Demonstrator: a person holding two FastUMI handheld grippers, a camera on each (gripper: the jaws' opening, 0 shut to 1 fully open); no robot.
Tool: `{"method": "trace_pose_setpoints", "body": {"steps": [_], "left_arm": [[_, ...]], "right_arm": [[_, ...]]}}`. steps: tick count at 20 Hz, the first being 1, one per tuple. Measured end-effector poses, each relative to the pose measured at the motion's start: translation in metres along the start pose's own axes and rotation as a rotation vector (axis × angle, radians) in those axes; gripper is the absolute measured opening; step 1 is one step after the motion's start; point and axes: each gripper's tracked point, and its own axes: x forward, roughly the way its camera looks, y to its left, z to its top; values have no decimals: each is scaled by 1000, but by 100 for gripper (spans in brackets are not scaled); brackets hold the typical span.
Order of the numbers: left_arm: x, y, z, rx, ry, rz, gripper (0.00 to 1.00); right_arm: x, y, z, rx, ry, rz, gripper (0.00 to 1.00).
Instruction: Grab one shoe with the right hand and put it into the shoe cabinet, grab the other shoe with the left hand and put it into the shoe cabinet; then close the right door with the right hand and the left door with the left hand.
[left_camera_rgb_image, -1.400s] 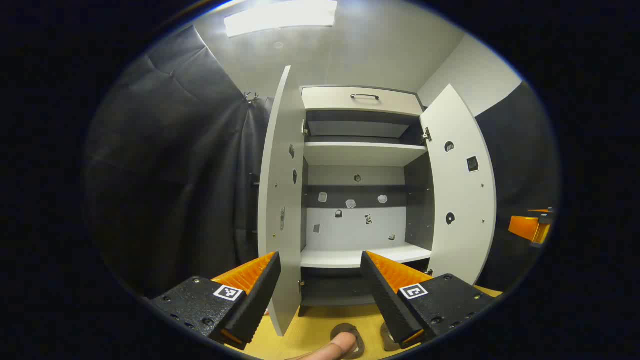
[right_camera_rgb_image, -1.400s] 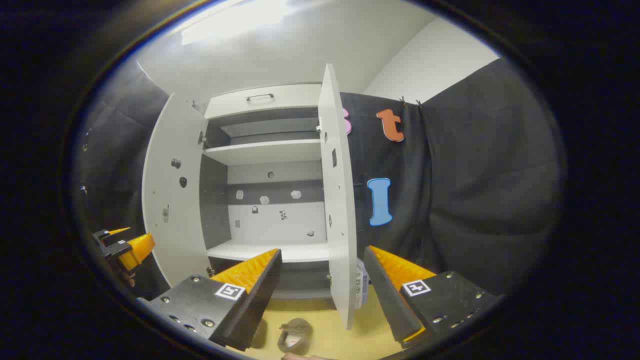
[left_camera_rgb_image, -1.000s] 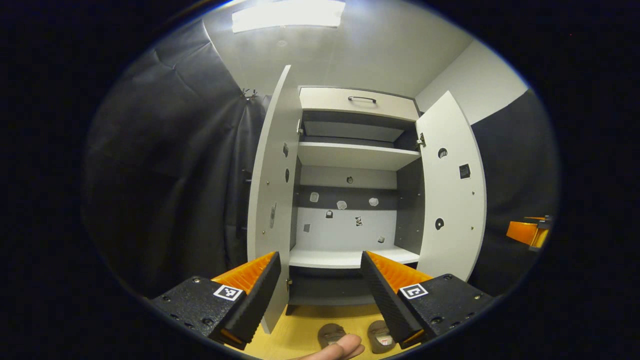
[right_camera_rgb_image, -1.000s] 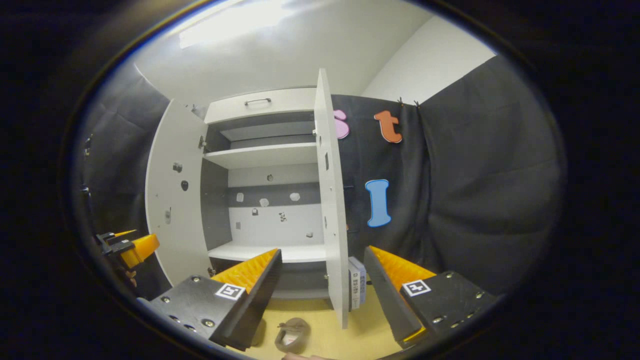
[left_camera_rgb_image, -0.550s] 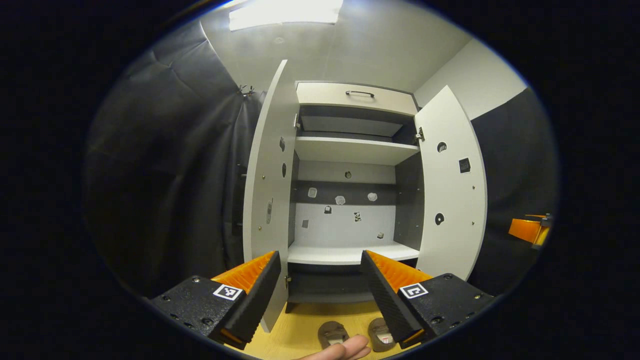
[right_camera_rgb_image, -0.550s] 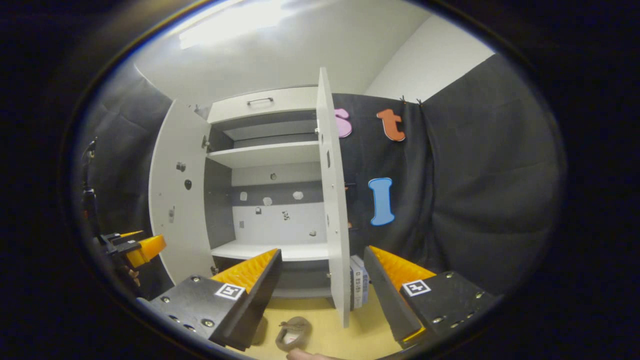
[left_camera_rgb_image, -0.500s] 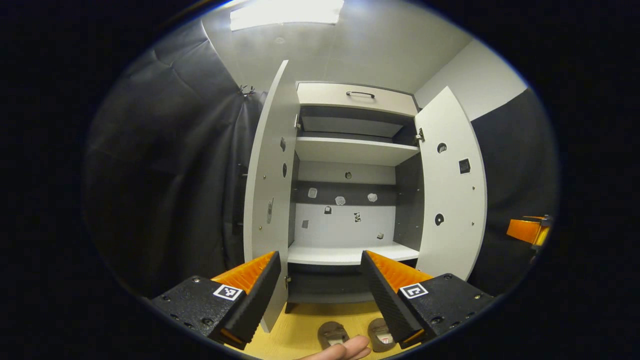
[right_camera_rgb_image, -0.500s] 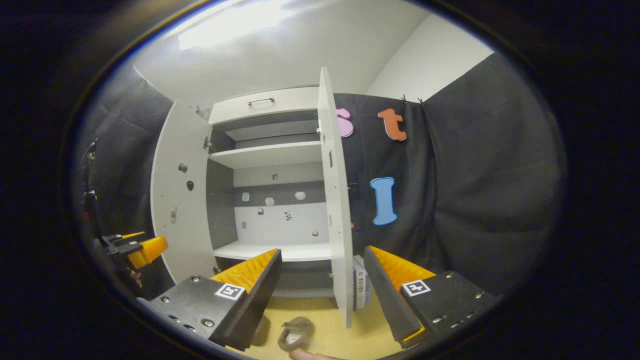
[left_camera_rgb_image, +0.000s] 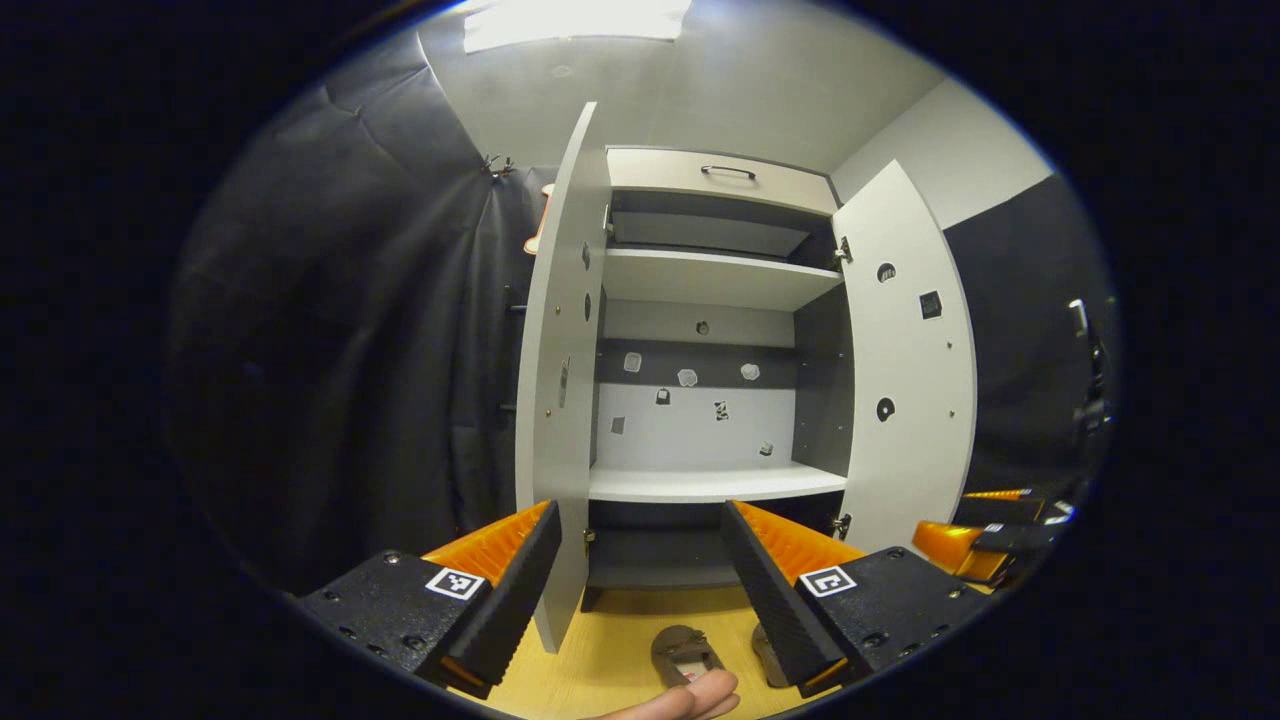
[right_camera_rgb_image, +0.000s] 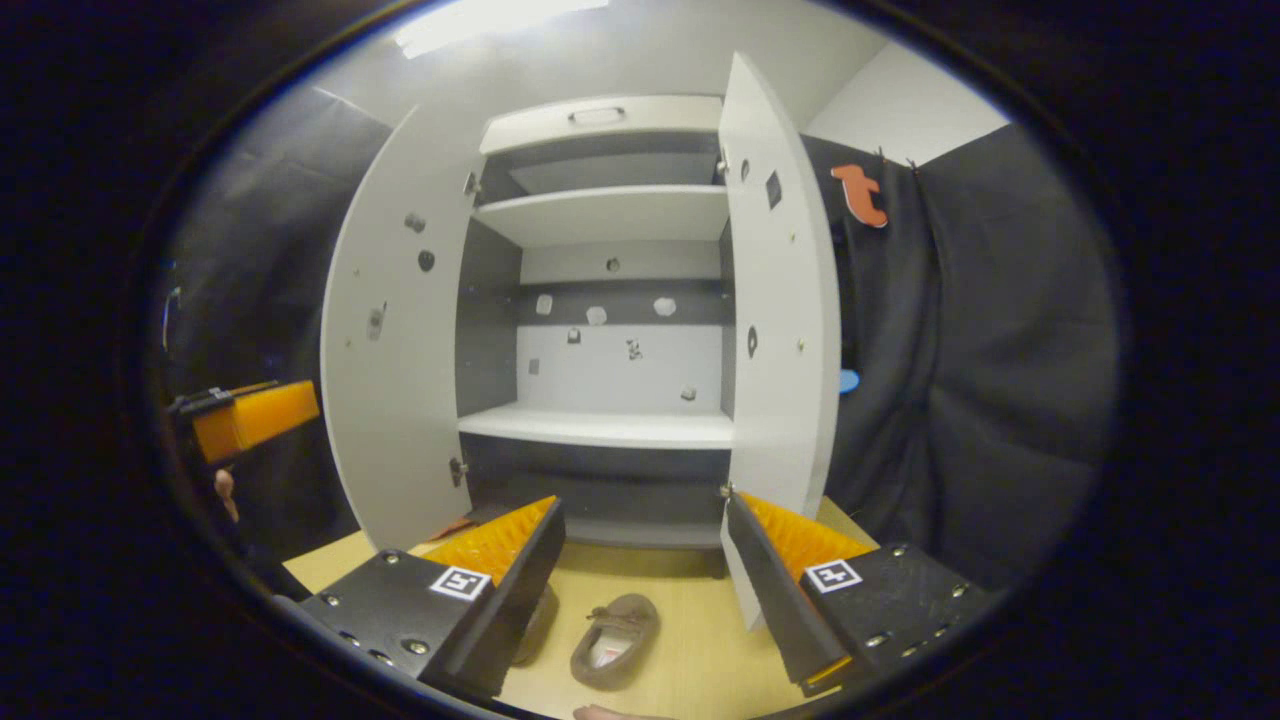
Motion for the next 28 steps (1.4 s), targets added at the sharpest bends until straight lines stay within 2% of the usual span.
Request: {"method": "trace_pose_setpoints", "body": {"steps": [1,3,6,7,8,9,12,13,15,17,19,20,21,22,23,26,28], "left_arm": [[-1,-4,-2,0,-1,-20,98],[-5,-3,-9,7,9,-37,99],[-9,4,-8,6,-13,-21,99],[-11,6,-10,4,-16,-13,99],[-11,7,-10,2,-19,-9,98],[-10,9,-12,-6,-17,0,98],[-8,11,-24,-17,15,17,99],[-7,12,-28,-17,26,19,99],[-5,14,-33,-13,41,27,99],[-5,16,-36,1,50,40,99],[-8,19,-38,12,55,52,99],[-8,20,-37,13,55,56,99],[-9,19,-38,13,56,57,99],[-10,20,-38,12,55,59,99],[-10,20,-38,14,53,62,99],[-8,19,-38,20,43,68,99],[-7,18,-37,28,31,69,99]], "right_arm": [[12,3,-21,17,34,1,99],[31,12,-61,12,115,12,99],[51,17,-116,14,204,6,99],[55,23,-133,34,243,19,94],[59,29,-153,63,290,26,99],[64,34,-169,87,333,31,99],[69,47,-212,87,422,38,90],[71,54,-223,87,449,53,93],[72,68,-245,76,502,75,92],[75,75,-263,45,537,77,84],[85,76,-283,15,567,52,82],[88,74,-294,13,592,30,76],[88,76,-299,14,618,34,60],[89,76,-300,11,613,21,60],[94,77,-297,12,594,20,53],[101,77,-303,16,574,26,52],[106,77,-305,-37,531,72,53]]}}
